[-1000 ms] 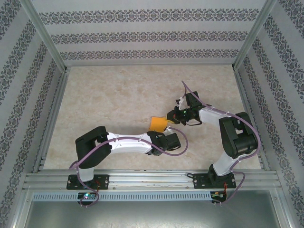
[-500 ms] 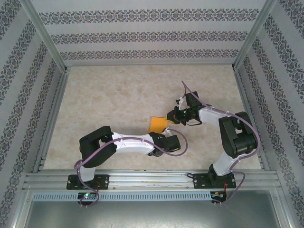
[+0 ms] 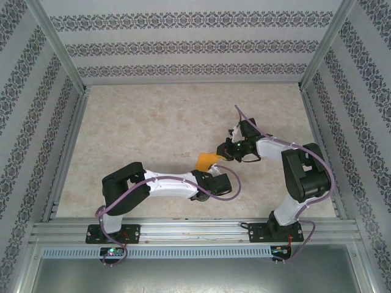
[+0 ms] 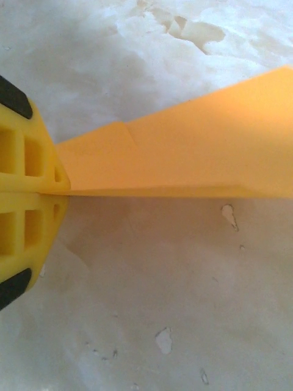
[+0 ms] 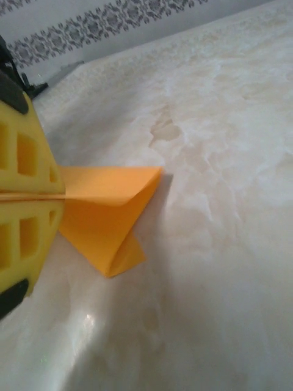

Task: Fold a paper plane with a square sheet of paper (fold left side to right side)
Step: Fold the wing for the fifth time at the center of the table.

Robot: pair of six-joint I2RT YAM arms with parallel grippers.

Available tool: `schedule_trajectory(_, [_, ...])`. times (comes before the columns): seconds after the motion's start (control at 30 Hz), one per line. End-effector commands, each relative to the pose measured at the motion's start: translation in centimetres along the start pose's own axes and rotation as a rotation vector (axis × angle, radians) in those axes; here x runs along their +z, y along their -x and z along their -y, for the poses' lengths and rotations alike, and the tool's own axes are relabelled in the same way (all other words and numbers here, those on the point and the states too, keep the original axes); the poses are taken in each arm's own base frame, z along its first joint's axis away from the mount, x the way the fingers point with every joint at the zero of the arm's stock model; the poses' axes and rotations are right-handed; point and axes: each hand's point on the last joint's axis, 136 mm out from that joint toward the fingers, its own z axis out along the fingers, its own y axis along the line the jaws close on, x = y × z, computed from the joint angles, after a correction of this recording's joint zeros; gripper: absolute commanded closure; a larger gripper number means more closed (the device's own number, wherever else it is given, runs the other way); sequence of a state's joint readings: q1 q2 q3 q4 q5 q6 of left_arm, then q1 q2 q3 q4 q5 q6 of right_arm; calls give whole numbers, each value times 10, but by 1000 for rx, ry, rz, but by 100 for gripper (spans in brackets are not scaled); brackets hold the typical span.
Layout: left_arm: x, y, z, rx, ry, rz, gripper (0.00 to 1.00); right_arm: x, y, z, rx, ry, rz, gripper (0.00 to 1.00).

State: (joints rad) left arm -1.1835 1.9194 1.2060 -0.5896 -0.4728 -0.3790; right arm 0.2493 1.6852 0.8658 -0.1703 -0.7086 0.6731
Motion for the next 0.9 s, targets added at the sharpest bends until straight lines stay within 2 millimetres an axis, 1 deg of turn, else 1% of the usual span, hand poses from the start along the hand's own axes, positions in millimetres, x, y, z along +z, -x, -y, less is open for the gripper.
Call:
schedule_trajectory(0.0, [-2,-7,-2,-31,-29,-10,100,-24,14,4,-36,-40,103,79])
schedule_trajectory(0.07, [-5,-4,-2,-62,-71,2,100,-39,19,9,-48,-74,155,69])
schedule_trajectory(0.17, [-10,0,-1,-118,-161,15,100,-62,24,20,-59,-127,228,61])
schedule_trajectory(0.3, [-14,5,2,-203,-301,14,100,-82,22,30,-74,-154,290,56])
schedule_trajectory(0.4, [-16,10,8,-290,-444,-2,100,-87,17,34,-96,-158,303,53])
schedule_trajectory(0.53, [-13,16,13,-418,-598,-22,100,-88,11,35,-120,-145,307,49])
schedule_trajectory(0.67, [-10,28,17,-562,-744,-11,100,-86,6,33,-140,-123,302,46])
schedule_trajectory(0.87, [-11,48,9,-666,-853,50,100,-81,-1,34,-151,-99,279,45])
